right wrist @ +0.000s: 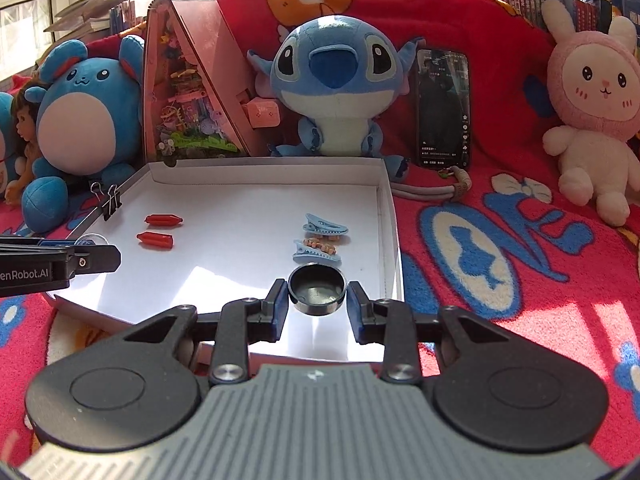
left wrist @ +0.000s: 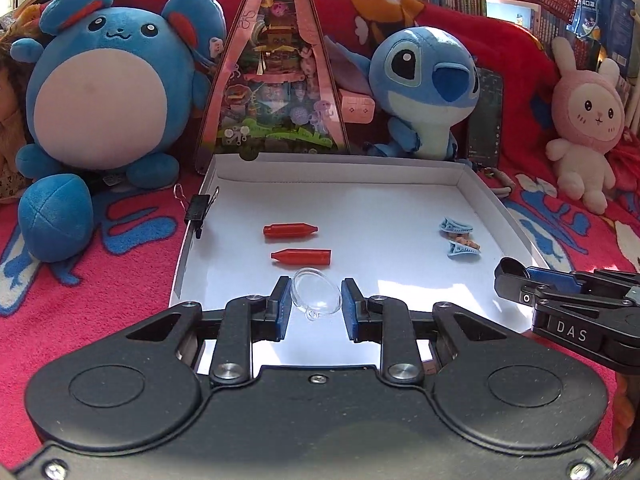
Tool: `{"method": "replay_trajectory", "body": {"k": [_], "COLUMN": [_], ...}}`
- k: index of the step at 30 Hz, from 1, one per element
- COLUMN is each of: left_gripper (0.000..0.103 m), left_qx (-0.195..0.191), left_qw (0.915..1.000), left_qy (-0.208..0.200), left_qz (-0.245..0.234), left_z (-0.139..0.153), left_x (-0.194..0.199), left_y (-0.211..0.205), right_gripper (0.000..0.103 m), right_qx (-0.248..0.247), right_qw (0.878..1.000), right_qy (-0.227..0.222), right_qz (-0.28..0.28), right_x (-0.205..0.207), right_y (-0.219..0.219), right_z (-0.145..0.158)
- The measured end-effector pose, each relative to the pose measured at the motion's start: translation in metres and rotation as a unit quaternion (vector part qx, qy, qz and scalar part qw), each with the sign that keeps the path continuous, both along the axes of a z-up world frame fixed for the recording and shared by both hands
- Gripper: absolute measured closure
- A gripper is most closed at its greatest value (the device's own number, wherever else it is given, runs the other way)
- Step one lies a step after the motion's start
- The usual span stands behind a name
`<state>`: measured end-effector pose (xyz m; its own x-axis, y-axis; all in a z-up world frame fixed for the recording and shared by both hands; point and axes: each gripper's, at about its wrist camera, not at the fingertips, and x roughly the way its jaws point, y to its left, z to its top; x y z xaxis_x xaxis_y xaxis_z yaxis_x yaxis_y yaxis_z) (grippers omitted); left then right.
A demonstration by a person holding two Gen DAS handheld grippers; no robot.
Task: Organize rigid objects
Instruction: 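Carry the dome and lid into the white box while the left tool opens to drop the dome, then open the right tool to drop the black lid in the box, then lift both tools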
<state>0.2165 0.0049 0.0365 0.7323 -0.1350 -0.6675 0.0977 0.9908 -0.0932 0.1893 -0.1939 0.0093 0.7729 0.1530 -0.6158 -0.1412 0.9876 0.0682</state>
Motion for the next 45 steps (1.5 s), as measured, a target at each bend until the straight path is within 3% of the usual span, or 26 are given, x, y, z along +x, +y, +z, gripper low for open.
{"method": "replay_trajectory", "body": {"k": [11, 32, 37, 39, 45], "left_gripper": [0.078, 0.077, 0.064, 0.059, 0.040], "left_qx": [0.008, 0.035, 0.035, 0.035, 0.037], "left_qw": [0.9994, 0.9991, 0.9990, 0.9990, 0.9988], "left_qy": [0.022, 0.002, -0.004, -0.007, -0.020], "left_qz": [0.026, 0.023, 0.027, 0.026, 0.024], "left_z": [-0.023, -0.026, -0.023, -0.021, -0.014], "left_x": [0.022, 0.020, 0.017, 0.015, 0.003], "left_y": [0.002, -0.005, -0.004, -0.003, 0.000], "right_gripper": [0.066, 0.066, 0.060, 0.049, 0.042], "right_qx": [0.009, -0.002, 0.005, 0.008, 0.016], "right_qw": [1.000, 1.000, 1.000, 1.000, 1.000], "right_qy": [0.024, 0.027, 0.026, 0.024, 0.021], "right_qz": [-0.014, -0.007, -0.008, -0.008, -0.007], "right_x": [0.021, 0.025, 0.024, 0.023, 0.016], "right_y": [0.000, 0.003, 0.002, 0.001, -0.002], "right_z": [-0.012, -0.013, -0.013, -0.012, -0.009]}}
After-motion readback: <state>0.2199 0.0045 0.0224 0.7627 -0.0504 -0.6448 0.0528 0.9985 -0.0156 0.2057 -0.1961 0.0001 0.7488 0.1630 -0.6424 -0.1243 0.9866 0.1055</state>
